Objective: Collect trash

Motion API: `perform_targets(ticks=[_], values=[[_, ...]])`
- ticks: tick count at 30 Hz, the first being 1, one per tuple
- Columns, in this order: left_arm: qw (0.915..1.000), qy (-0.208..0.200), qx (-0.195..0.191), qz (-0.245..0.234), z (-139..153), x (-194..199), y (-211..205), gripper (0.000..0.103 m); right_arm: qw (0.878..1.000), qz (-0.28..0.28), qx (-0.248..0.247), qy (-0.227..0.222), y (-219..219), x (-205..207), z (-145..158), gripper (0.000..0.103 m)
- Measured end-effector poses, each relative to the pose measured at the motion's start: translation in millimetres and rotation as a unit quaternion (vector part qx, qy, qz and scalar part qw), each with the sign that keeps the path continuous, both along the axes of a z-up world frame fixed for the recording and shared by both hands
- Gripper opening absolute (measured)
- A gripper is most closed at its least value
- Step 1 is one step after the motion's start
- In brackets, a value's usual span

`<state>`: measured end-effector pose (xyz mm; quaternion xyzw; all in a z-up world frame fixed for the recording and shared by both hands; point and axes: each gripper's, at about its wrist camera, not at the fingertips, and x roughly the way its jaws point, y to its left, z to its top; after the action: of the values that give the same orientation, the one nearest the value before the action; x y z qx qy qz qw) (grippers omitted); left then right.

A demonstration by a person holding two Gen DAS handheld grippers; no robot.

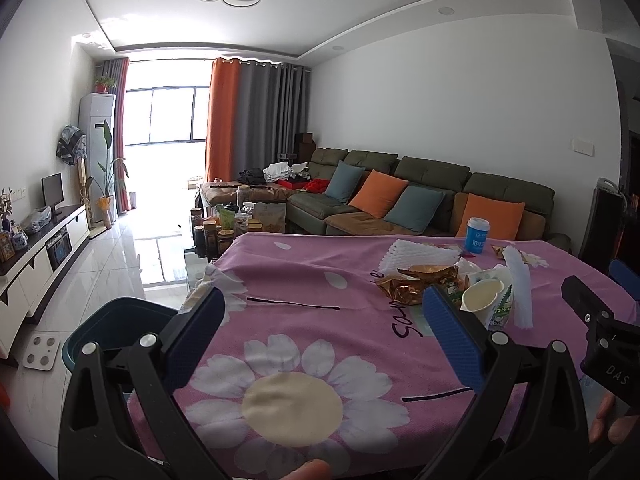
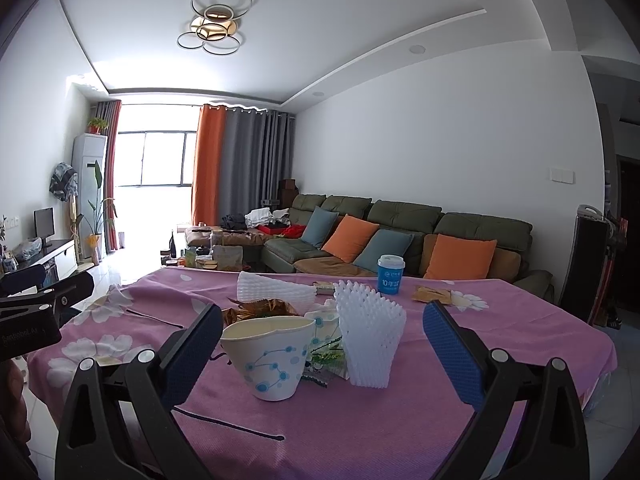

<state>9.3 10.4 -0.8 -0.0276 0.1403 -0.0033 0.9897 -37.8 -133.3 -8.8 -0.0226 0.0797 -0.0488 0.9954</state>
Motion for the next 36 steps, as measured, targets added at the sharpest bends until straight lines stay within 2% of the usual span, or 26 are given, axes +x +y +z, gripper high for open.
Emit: perform_targets(ticks=[9, 14, 20, 29, 36], values=[[0.9999, -0.001, -0.015, -0.003, 6, 8, 6, 0.098, 1.0, -0.004, -0.004, 0.002, -4, 3, 2, 0.096], [0.9992, 0.009, -0.024, -0.03, 13, 23, 5, 0.098, 1.0, -0.007, -0.002, 0.013, -13, 15, 6, 0.097], [0.9966, 0.013, -0.018, -0.08, 14, 37, -15, 0.098, 0.998, -0.014, 0.007, 0.057, -32, 43, 9, 0.096], [0.9831, 0.077, 0.01, -0.166, -19, 64, -67, 0.098, 0.989, -0.012, 0.017, 0.148, -57, 101, -5, 0.096], [0.9699, 0.106, 0.026, -0.218, -40, 84, -106, 0.097, 0.982, 0.001, 0.037, 0.188, -67, 133, -19, 0.096]])
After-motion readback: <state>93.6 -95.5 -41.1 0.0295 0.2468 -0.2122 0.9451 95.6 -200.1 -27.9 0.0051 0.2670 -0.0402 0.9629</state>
